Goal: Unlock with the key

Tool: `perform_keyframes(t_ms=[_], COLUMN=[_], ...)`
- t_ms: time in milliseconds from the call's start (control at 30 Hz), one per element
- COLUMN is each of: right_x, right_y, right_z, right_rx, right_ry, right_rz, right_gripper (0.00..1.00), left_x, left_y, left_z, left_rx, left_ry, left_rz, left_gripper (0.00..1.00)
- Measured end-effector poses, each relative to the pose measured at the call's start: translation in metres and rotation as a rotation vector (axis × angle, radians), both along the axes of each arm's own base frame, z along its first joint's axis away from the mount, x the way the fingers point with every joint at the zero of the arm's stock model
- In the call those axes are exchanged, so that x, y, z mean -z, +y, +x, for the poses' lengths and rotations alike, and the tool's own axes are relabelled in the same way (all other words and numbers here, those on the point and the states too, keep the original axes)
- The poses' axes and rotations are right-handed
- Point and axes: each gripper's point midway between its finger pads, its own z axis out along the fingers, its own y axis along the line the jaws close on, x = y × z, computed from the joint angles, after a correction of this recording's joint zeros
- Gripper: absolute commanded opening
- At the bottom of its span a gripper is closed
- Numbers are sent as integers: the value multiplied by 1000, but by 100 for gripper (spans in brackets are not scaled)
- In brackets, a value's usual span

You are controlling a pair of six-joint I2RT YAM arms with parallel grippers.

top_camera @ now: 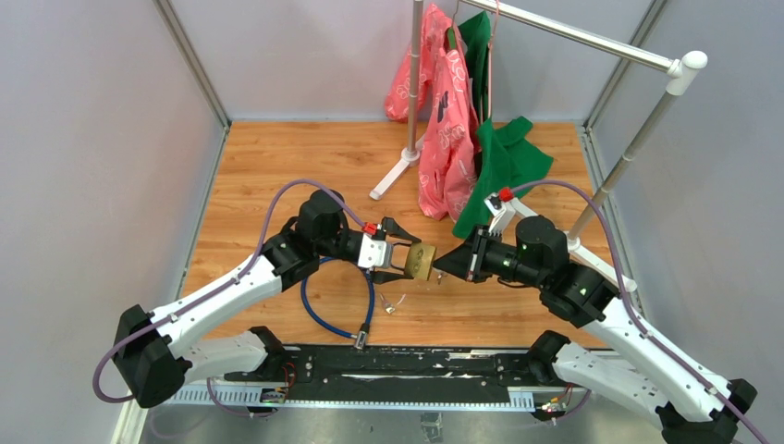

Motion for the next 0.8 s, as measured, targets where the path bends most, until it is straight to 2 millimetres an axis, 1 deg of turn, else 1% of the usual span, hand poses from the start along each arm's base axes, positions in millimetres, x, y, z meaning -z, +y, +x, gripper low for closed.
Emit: perform_keyframes(t_ms=[433,567,800], right_x=[2,5,8], right_y=[0,1,2], right_z=[3,5,7], right_rx=[17,25,31], right_ry=[-4,-2,-7], right_rz=[-8,-6,-5], right_gripper=[0,0,0], left_x=[5,8,10], left_y=[2,3,3], left_z=[4,5,7], left_rx=[-40,-57,-70], left_ry=[37,55,39], left_rz=[23,35,42], left_gripper=[0,0,0])
